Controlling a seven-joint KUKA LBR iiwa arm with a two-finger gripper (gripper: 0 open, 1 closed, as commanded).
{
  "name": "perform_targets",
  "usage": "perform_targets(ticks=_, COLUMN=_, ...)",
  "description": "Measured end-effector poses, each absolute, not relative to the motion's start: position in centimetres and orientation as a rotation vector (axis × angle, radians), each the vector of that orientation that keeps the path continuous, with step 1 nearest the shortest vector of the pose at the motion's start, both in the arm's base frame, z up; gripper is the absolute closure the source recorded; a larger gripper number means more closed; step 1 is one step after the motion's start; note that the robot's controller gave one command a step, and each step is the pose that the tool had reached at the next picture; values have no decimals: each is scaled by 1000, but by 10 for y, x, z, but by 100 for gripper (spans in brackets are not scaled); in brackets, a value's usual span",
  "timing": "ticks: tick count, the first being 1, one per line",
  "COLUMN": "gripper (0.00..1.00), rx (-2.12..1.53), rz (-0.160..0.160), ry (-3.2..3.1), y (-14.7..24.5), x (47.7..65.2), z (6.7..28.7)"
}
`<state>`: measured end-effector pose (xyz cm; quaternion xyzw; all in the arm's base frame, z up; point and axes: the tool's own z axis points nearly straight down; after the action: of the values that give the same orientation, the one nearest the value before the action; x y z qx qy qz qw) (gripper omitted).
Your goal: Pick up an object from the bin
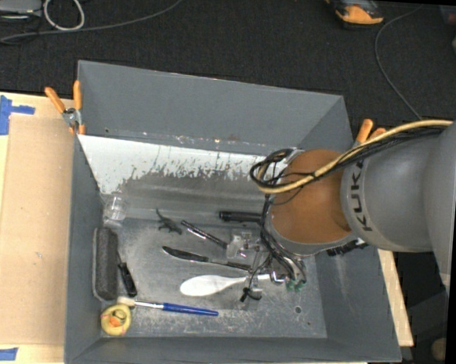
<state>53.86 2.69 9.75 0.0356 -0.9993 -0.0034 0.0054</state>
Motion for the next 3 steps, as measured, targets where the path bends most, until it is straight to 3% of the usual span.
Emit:
perform_targets(ticks=1, gripper=0, rx=316, rz=4, ry=-3133, y=-6, x=555, z=73)
perform_targets(ticks=2, gripper=100, rx=543, rz=-10, ry=-3087, y=20, x=542, z=70)
perform_targets(ticks=3, gripper=100, rx=544, rz=-10, ry=-3087, y=20, x=542, z=70)
